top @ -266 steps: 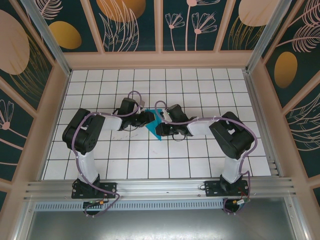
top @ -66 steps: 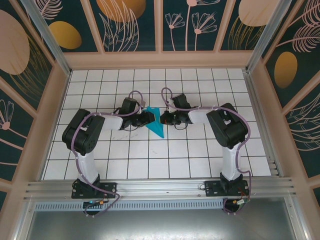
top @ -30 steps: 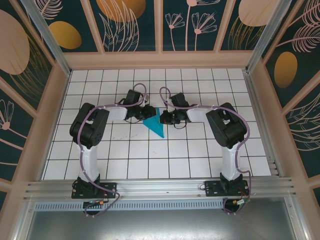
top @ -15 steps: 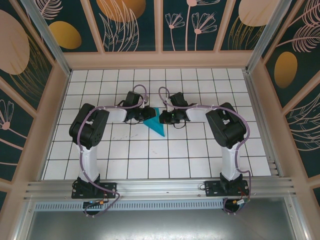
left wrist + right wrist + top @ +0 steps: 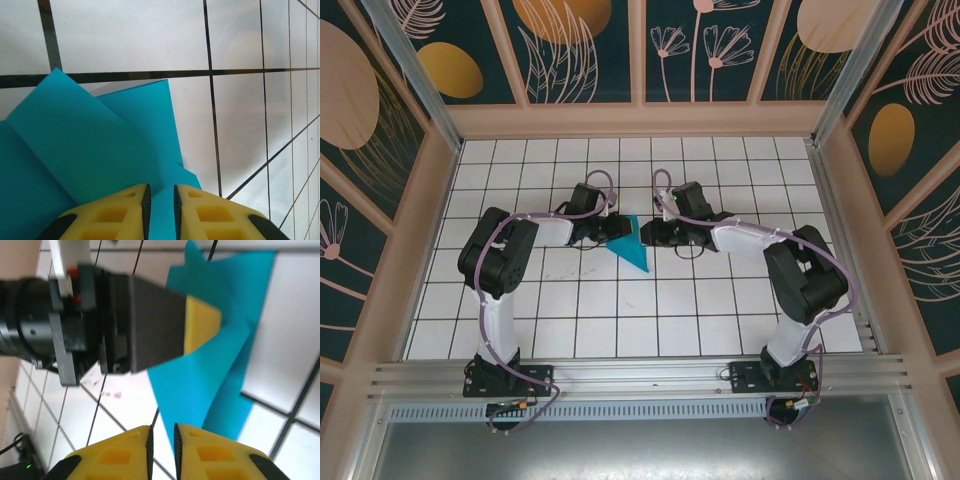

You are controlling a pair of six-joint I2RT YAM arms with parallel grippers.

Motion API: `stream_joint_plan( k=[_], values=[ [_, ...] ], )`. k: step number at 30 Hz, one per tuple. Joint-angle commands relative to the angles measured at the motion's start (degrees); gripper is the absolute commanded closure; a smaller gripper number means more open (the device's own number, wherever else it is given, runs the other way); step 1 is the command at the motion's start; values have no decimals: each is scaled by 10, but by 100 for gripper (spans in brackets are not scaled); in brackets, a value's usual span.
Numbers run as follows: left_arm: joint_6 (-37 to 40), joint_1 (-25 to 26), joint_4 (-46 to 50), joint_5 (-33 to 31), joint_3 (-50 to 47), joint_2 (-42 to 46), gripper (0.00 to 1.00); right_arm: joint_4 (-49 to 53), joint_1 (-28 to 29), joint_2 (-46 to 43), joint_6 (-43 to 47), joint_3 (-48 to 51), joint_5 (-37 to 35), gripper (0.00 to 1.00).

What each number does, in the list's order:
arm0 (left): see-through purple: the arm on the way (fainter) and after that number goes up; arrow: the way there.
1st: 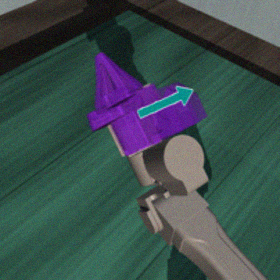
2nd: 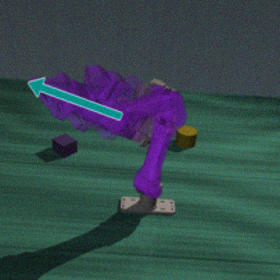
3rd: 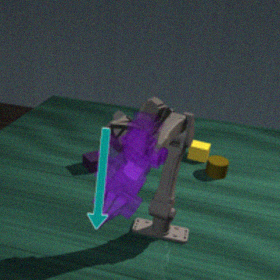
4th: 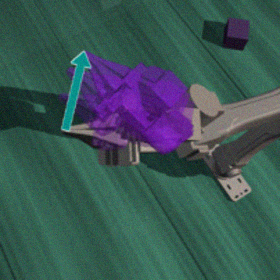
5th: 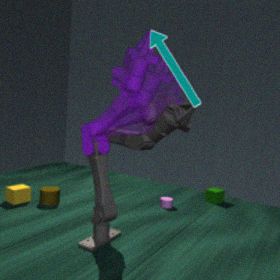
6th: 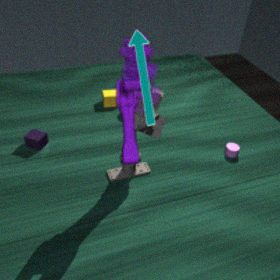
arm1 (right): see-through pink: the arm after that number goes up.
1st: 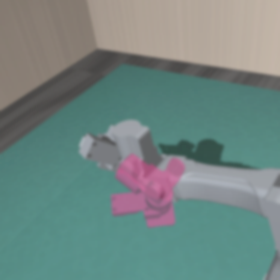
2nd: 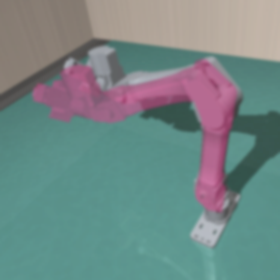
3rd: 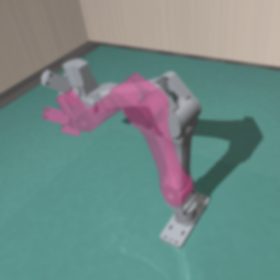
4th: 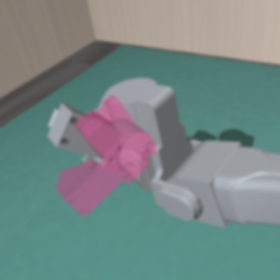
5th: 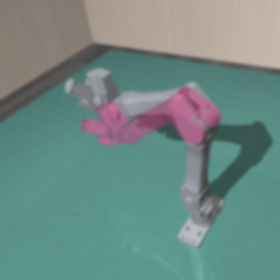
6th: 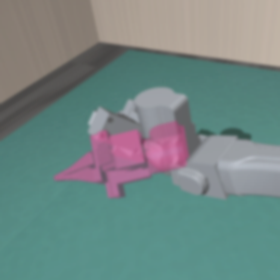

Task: Fold a paper plane with a square sheet of paper (fold left side to right side)
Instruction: Fourth fold the wing at the center of the table.

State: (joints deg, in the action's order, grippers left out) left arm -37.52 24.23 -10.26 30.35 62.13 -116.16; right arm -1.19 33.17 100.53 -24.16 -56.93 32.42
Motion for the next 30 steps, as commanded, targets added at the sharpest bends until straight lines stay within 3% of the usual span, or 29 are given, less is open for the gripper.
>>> stream_joint_plan(
  k=[1, 18, 30],
  values=[
    [11, 2, 60, -42, -25, -21, 76, -52, 15, 21, -35, 23, 72, 79],
    [14, 2, 62, -44, -26, -19, 76, -6, 38, 84, -14, 16, 46, 80],
    [14, 2, 64, -45, -25, -20, 76, 19, 42, 70, -1, 17, 12, 80]
  ],
)
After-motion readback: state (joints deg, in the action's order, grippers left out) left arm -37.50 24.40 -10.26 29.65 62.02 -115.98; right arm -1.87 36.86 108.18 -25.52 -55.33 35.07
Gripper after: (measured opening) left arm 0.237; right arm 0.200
